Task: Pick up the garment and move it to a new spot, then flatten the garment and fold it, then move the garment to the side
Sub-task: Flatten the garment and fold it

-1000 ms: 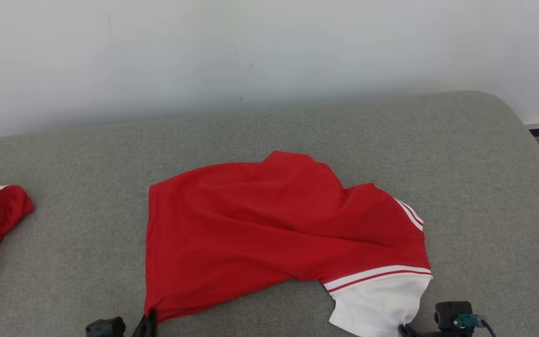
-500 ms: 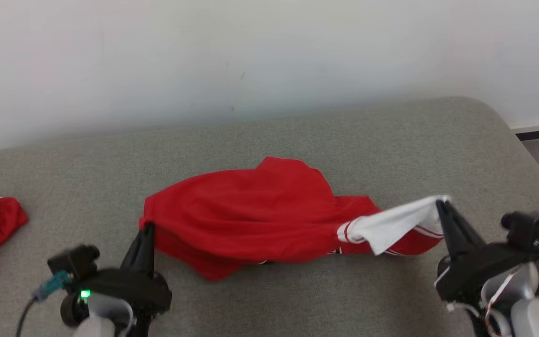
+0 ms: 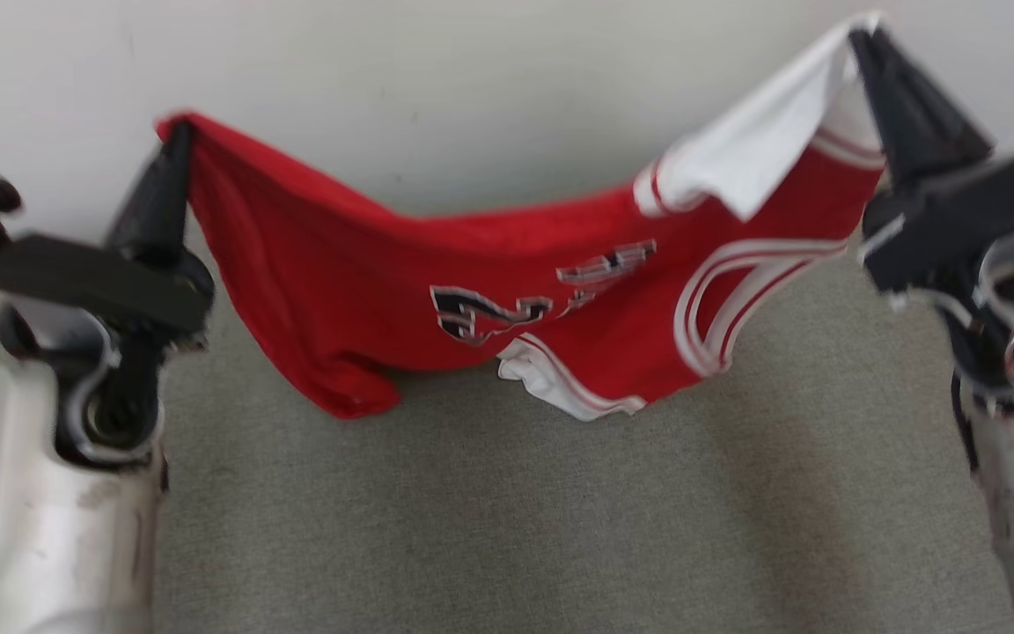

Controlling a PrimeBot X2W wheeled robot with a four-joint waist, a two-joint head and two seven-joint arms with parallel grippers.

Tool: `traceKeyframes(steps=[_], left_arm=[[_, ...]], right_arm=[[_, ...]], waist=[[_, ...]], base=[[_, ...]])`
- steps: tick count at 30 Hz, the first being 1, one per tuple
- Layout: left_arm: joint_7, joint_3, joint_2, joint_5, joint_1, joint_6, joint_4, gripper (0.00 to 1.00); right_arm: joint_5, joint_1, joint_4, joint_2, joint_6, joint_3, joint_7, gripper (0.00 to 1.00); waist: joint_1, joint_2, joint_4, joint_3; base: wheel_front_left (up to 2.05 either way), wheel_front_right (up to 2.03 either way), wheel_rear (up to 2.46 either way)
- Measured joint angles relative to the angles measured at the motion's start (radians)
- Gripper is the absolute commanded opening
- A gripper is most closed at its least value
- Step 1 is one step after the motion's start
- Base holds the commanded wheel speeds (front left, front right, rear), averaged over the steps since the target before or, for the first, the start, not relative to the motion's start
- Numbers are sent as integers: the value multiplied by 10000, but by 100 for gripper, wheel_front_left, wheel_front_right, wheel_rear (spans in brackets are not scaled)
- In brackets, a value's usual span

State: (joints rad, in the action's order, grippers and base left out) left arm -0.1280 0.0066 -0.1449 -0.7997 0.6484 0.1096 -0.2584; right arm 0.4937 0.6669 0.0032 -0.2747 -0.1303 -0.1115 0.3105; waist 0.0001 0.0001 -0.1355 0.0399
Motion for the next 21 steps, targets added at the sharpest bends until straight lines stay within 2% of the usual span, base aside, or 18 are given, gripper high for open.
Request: traceKeyframes(steps=[2,3,11,17,21], left_arm=[[-176,109,-127,-50,579,-151,42,0],[-176,109,-127,-50,579,-151,42,0],[-374,224,-245,-130,2890,-489,-261,0],[-391,136,-326,-111,3914,-520,-596,0],[-460,196,-351,-109,4457,-755,-786,0]], right_arm=[[54,990,336,-75,0,-169,-247,0],[54,990,336,-75,0,-169,-247,0],[73,4421,2228,-372,0,-1269,-1244,0],[182,5770,3490,-320,0,-1513,-2004,0],[399,6343,4174,-188,0,-1730,-2123,0]], waist=[[0,0,-53,169],[0,0,-53,169],[1,1,-229,1071],[2,1,-312,1742],[0,1,-336,2240]], base=[[0,0,0],[0,0,0],[0,0,0],[0,0,0],[0,0,0]])
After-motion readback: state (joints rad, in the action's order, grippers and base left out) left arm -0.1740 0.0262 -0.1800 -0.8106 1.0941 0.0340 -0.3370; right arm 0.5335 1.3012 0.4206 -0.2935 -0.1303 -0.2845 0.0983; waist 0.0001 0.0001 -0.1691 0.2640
